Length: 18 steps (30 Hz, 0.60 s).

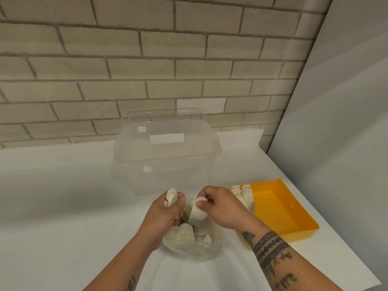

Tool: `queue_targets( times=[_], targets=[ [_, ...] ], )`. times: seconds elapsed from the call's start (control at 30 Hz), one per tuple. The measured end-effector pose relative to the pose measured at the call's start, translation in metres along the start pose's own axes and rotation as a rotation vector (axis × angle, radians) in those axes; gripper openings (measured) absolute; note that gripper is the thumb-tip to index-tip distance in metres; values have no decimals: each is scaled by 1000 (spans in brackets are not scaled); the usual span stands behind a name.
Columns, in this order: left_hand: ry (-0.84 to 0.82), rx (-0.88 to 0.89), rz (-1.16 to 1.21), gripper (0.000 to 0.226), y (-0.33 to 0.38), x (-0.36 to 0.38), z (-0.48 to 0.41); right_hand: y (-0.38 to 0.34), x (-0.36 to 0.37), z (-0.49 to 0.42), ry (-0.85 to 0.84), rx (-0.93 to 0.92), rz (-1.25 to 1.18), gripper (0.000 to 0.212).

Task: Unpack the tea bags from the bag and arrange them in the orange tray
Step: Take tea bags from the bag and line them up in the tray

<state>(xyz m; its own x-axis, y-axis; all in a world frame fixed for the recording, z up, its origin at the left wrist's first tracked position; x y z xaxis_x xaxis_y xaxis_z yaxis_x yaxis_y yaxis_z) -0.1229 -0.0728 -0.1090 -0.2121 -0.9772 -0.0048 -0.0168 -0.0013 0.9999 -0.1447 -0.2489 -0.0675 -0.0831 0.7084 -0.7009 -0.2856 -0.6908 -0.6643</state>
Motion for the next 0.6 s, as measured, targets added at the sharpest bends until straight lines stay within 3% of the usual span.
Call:
queue_targets(
  times=[0.17,0.3,0.4,0.5,0.6],
  targets=[
    [-227,56,16,37,22,17,-1,-18,-18,4,-110,-105,26,8],
    [-336,36,-15,20,28,39,-3,-18,-37,2,-91,-155,36,11],
    [-275,2,41,16,30,57,-8,-7,-53,3,29,-159,-77,15],
    [-97,-46,205,21,32,77,-17,13,-71,3,127,-69,-307,28],
    [-21,-23,346,26,41,103,-26,36,-82,2,124,-17,-326,18]
  ],
)
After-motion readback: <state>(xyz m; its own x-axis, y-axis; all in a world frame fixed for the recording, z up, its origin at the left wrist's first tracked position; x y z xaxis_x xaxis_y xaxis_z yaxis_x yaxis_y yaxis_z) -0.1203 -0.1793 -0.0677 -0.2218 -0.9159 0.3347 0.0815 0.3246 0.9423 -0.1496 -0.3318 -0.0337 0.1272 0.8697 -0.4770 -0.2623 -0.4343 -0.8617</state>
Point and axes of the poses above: each hand's wrist, its own z-axis away from the middle knuckle, its own x-axis out of the palm, y = z × x, the point moved 5 cm from there along -z, towards the middle knuckle, and after that the axes turned 14 degrees about x, right-handed, at the moved point
